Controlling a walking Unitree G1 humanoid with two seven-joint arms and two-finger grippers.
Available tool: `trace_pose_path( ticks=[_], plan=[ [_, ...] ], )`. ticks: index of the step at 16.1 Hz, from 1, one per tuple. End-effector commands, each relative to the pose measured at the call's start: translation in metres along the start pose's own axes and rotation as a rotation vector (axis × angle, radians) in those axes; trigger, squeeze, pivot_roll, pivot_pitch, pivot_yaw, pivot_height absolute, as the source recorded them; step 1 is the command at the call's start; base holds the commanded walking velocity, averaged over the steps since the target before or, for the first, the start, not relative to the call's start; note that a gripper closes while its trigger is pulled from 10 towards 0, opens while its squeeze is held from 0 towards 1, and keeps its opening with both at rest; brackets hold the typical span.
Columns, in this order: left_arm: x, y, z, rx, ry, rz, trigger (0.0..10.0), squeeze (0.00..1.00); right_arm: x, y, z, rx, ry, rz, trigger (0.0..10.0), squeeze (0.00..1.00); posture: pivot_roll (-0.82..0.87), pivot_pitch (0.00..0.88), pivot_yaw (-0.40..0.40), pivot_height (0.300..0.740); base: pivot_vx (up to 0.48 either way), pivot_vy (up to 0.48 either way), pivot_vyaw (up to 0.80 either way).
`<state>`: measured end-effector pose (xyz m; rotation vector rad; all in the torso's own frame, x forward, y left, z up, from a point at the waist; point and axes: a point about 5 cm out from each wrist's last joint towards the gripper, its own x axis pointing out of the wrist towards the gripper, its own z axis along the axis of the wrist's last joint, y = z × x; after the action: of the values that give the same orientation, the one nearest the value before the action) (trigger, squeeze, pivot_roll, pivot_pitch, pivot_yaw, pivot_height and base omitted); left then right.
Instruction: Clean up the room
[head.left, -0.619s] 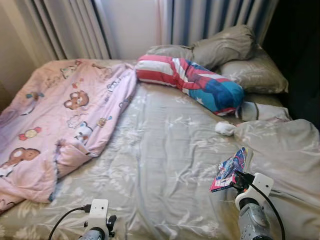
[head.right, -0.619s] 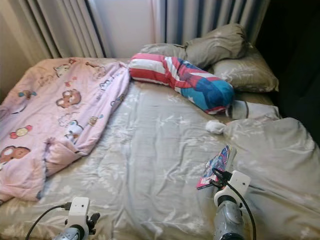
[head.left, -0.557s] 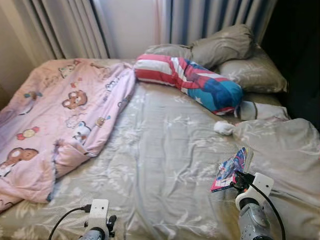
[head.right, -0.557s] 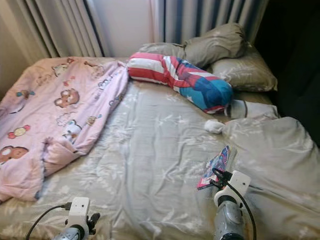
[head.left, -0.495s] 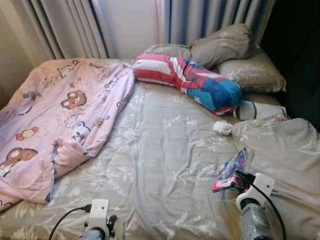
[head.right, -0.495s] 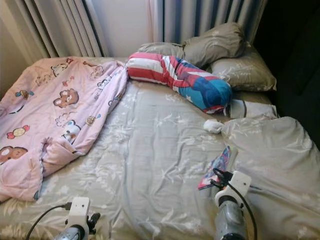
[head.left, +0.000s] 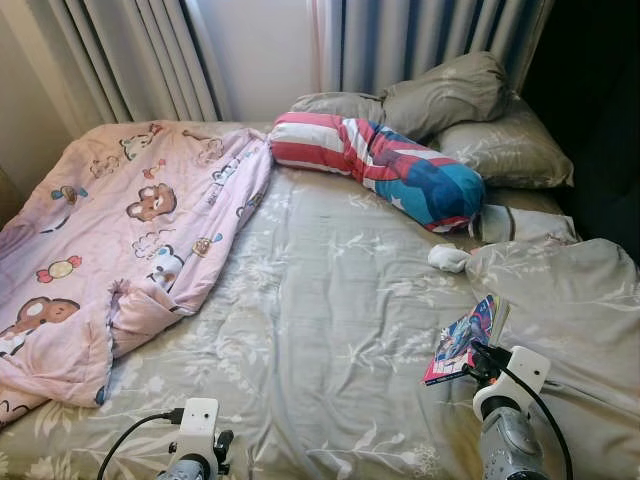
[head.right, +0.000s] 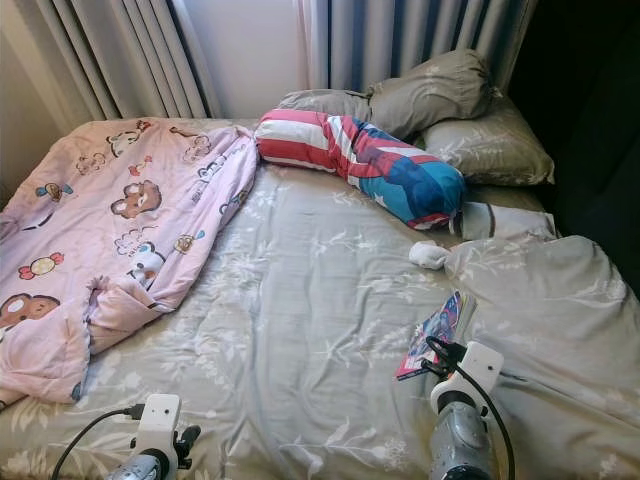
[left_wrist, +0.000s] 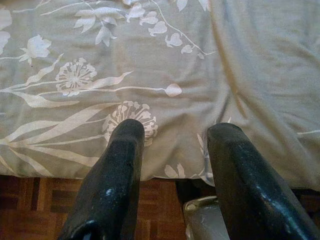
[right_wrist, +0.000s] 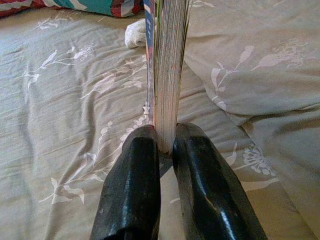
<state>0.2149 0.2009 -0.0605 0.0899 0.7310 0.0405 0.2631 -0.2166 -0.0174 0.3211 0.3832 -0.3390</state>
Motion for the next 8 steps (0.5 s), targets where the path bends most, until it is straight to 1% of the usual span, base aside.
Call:
trace_pose_path(
  ticks=[1,4,5,6,7,8],
  plan=[
    [-0.0003,0.0048,0.0008,0.008,-0.007,0.017,10.0,0.00,0.0024,0.0012,0.0086,-0.004,-0.045,0.005,10.0,0.00,0.03,0.017,0.015,0.740,0.000,0.000,0.00],
    [0.0003,0.0044,0.0028,0.011,-0.012,0.015,10.0,0.00,0.0027,-0.0004,0.0099,0.006,-0.049,-0.003,10.0,0.00,0.03,0.030,0.015,0.740,0.000,0.000,0.00],
    [0.0001,0.0040,0.0018,0.027,-0.008,0.015,10.0,0.00,0.0022,-0.0014,0.0089,0.007,-0.046,-0.006,10.0,0.00,0.03,0.033,0.015,0.740,0.000,0.000,0.00],
    [0.0000,0.0039,0.0014,0.031,-0.006,0.015,10.0,0.00,0.0020,-0.0016,0.0084,0.006,-0.045,-0.007,10.0,0.00,0.03,0.036,0.015,0.740,0.000,-0.322,0.00],
    [-0.0005,0.0044,0.0000,0.020,-0.003,0.020,10.0,0.00,0.0019,-0.0017,0.0081,0.007,-0.044,-0.008,10.0,0.00,0.03,0.038,0.015,0.740,0.000,-0.480,0.00],
    [-0.0007,0.0050,-0.0008,0.012,-0.002,0.024,10.0,0.00,0.0017,-0.0019,0.0078,0.007,-0.043,-0.010,10.0,0.00,0.03,0.040,0.016,0.740,0.000,0.000,0.00]
  ],
)
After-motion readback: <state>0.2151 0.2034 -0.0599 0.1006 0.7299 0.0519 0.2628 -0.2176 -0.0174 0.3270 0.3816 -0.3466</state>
